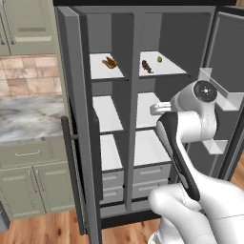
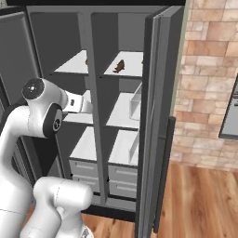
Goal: Pick up the frozen fish from the freezer, place it on any shelf in the fridge, and close the fridge and freezer doors when done.
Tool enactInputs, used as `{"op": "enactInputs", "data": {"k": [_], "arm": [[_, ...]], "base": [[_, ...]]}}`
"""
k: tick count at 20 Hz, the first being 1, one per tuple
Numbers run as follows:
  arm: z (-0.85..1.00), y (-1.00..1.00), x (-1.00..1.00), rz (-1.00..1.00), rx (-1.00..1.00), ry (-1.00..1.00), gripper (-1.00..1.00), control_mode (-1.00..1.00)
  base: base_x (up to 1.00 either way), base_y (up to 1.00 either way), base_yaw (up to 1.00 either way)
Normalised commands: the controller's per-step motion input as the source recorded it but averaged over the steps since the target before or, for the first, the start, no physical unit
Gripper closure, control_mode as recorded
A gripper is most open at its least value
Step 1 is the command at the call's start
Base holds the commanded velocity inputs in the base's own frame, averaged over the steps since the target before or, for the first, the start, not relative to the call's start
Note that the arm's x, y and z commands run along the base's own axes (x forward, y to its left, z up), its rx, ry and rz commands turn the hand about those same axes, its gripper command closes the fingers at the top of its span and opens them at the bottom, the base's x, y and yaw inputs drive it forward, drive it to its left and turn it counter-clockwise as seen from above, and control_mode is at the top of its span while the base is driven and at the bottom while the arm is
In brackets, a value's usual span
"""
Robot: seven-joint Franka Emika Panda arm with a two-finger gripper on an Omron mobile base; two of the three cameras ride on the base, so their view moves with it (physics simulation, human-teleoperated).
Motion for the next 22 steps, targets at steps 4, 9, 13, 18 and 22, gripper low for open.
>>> {"op": "enactInputs", "data": {"k": [4,9,13,18,22], "arm": [[0.0,0.0,0.0,0.0,0.0,0.0,-1.0,1.0],[0.0,0.0,0.0,0.0,0.0,0.0,-1.0,1.0],[0.0,0.0,0.0,0.0,0.0,0.0,-1.0,1.0],[0.0,0.0,0.0,0.0,0.0,0.0,-1.0,1.0],[0.0,0.0,0.0,0.0,0.0,0.0,-1.0,1.0]], "base": [[-0.24,-0.05,0.0],[-0.25,-0.04,0.0],[-0.31,0.0,0.0],[-0.27,0.0,0.0],[-0.03,0.0,0.0]]}}
